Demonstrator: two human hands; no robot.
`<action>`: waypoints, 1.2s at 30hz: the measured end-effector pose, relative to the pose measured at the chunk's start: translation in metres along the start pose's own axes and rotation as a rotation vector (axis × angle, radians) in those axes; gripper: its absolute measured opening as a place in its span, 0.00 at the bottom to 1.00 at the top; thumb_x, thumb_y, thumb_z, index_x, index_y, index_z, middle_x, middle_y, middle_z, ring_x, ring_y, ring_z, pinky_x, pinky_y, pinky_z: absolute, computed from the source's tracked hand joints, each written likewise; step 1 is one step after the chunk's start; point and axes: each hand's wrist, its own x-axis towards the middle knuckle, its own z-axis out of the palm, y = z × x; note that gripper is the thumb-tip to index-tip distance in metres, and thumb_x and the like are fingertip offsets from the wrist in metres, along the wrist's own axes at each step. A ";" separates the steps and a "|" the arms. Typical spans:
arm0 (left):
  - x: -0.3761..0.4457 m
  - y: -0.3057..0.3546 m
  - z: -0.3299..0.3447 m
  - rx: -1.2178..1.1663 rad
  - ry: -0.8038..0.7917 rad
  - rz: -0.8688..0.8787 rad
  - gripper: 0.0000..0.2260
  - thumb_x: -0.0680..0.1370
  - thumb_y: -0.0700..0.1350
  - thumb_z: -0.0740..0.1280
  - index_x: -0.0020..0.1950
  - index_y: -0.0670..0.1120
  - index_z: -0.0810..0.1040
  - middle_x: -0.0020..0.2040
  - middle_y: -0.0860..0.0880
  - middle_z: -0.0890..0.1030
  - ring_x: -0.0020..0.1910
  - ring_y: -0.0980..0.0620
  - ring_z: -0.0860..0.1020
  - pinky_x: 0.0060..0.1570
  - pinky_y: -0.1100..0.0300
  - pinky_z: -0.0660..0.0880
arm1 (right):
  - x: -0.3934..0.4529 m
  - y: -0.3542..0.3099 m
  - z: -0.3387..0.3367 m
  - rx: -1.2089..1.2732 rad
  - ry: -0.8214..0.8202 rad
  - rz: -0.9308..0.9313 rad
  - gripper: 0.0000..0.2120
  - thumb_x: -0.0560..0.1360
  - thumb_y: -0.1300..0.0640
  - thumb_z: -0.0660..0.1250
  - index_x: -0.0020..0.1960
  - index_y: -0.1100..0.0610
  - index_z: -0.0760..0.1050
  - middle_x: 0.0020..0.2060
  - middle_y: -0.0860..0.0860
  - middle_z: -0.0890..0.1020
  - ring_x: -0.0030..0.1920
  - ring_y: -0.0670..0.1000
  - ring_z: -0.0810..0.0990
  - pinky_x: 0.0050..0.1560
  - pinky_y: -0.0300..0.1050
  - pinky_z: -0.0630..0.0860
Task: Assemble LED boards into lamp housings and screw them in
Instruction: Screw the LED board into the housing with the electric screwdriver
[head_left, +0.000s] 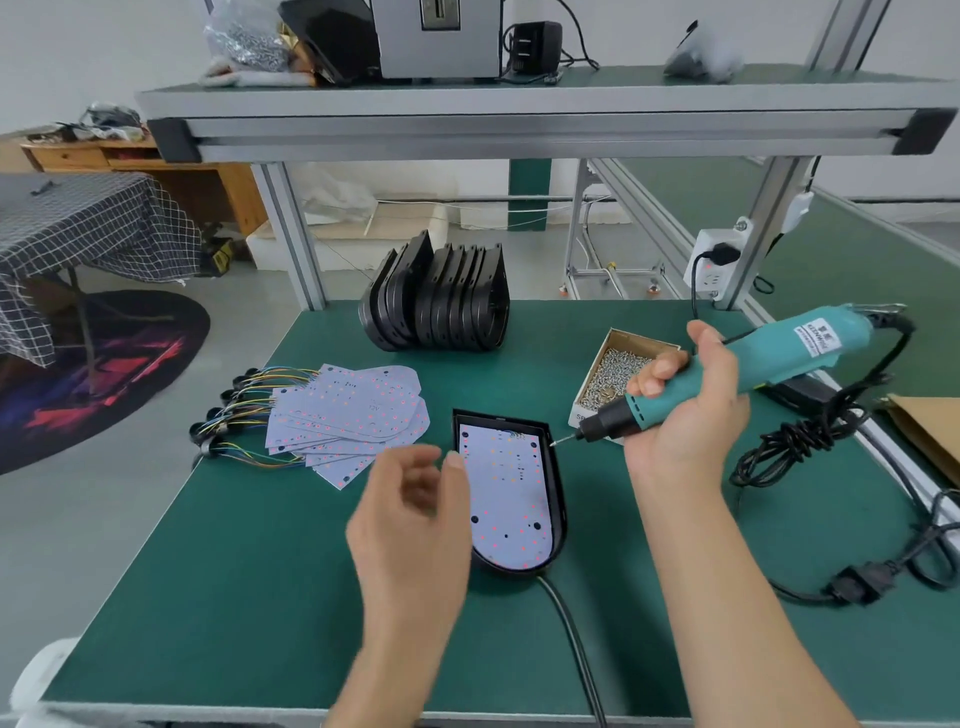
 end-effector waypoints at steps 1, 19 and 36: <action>0.011 -0.002 -0.002 0.149 -0.008 0.032 0.09 0.76 0.59 0.70 0.52 0.57 0.78 0.43 0.59 0.82 0.48 0.56 0.78 0.51 0.55 0.75 | 0.005 0.005 -0.001 -0.028 0.008 -0.015 0.09 0.76 0.58 0.70 0.54 0.58 0.74 0.30 0.52 0.72 0.27 0.50 0.67 0.30 0.42 0.66; 0.059 -0.027 0.038 0.426 -0.512 -0.267 0.11 0.75 0.51 0.71 0.52 0.46 0.76 0.53 0.48 0.81 0.51 0.46 0.81 0.53 0.49 0.80 | 0.029 0.050 -0.012 -0.305 -0.145 -0.121 0.02 0.75 0.54 0.69 0.46 0.51 0.79 0.26 0.55 0.73 0.23 0.53 0.68 0.31 0.43 0.66; 0.059 -0.040 0.044 0.372 -0.448 -0.228 0.09 0.75 0.50 0.72 0.49 0.48 0.76 0.50 0.50 0.81 0.49 0.48 0.81 0.47 0.53 0.79 | 0.031 0.061 -0.016 -0.336 -0.185 -0.130 0.01 0.77 0.58 0.68 0.47 0.55 0.77 0.27 0.51 0.75 0.23 0.52 0.69 0.29 0.42 0.67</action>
